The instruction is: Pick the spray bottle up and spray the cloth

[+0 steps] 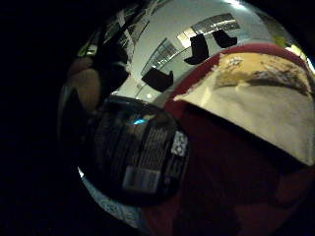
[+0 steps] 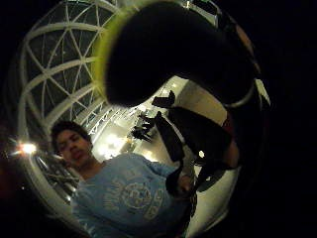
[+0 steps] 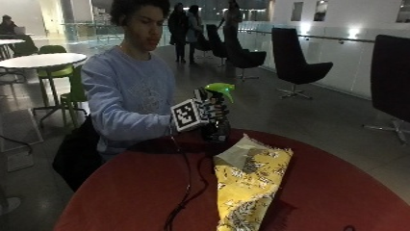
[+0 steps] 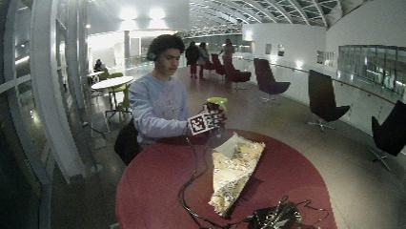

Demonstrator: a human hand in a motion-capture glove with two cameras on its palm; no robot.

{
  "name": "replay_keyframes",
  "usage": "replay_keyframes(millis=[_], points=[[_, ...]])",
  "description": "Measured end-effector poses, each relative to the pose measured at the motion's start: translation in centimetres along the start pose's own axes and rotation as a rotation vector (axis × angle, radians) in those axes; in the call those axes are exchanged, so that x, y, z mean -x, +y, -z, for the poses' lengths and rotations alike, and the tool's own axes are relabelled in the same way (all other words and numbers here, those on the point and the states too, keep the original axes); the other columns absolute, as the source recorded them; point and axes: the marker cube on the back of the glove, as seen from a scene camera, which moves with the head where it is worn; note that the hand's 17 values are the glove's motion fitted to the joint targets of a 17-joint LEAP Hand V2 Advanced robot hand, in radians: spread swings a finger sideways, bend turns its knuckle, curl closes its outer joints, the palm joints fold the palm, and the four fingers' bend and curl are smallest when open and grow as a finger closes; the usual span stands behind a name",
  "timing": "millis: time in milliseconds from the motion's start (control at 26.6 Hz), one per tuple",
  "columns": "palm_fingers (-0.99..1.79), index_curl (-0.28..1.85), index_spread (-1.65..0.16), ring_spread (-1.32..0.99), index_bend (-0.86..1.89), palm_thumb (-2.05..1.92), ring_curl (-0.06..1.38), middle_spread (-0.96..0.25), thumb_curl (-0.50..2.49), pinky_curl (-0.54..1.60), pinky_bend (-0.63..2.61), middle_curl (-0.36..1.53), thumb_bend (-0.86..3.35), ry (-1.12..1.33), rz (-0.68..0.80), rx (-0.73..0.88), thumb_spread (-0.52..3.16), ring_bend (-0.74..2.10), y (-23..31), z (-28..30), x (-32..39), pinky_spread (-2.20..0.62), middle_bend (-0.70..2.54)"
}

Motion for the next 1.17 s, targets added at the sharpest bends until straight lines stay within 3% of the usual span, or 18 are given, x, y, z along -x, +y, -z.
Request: replay_keyframes(millis=[640,828,1166], points=[[0.74,0.33,-0.28,-0.04,0.15,0.6,0.35,-0.05,0.26,0.28,0.17,0.44,-0.01,0.808,-0.139,0.0,1.23,0.36,15.0,22.4,-1.4,0.18,0.37],[0.74,0.34,-0.28,-0.04,0.15,0.61,0.35,-0.05,0.26,0.28,0.16,0.44,-0.01,0.981,-0.172,0.051,1.23,0.35,17.7,25.3,-2.5,0.19,0.36],[0.75,0.34,-0.29,-0.04,0.15,0.63,0.35,-0.05,0.27,0.27,0.15,0.43,-0.01,1.03,-0.171,0.076,1.24,0.35,18.2,26.4,-3.0,0.19,0.35]])
